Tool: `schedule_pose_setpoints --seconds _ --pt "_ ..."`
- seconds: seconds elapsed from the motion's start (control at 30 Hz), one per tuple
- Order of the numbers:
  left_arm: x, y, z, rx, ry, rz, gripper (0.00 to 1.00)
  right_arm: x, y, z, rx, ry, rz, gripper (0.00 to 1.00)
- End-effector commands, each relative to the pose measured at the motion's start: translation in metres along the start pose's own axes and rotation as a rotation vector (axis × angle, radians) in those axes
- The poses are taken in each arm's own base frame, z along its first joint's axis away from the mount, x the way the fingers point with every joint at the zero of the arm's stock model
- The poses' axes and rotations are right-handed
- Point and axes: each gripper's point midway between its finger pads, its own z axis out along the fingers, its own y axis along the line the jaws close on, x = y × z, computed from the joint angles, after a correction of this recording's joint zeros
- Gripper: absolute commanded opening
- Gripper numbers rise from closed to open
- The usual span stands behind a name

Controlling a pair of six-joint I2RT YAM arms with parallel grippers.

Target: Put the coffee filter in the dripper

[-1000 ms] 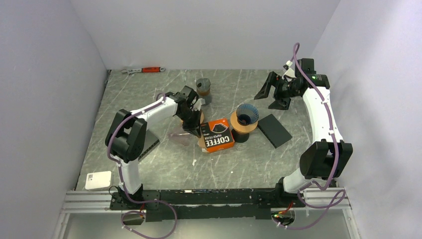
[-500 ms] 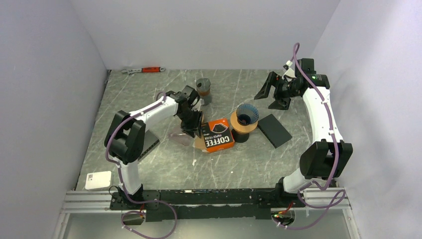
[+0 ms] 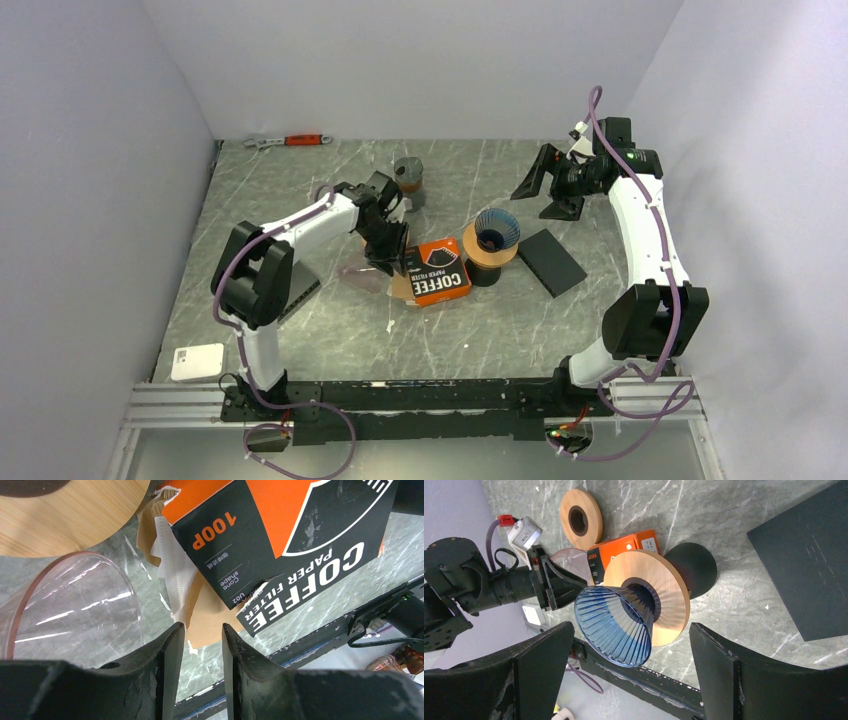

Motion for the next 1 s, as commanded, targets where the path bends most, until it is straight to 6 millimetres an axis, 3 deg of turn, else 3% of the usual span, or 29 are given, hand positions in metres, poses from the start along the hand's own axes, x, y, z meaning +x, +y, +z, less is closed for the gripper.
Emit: schedule_pose_setpoints --seconds 0.0,0.17,0.37,0.63,0.97 --pt "-0.015 -0.009 0.000 0.028 -0.036 0.018 0.41 -0.004 0.004 -0.005 -0.011 -0.021 -0.021 0.91" --pt "-0.016 -0.009 0.005 0.030 -0.031 0.017 0.41 -0.005 0.005 -0.006 -0.012 -0.024 -0.021 0.91" --pt "-0.018 -0.011 0.008 0.046 -0.032 0.021 0.33 -0.006 0.005 -0.007 -0.010 -0.028 -0.024 0.91" --pt "-0.023 -0.019 -0.001 0.065 -0.055 0.035 0.00 -0.006 0.005 -0.008 -0.010 -0.028 -0.022 0.91" --pt "-0.007 -0.003 -0.014 -0.023 -0.041 0.021 0.00 -0.009 0.007 -0.007 -0.015 -0.029 -0.026 0.91"
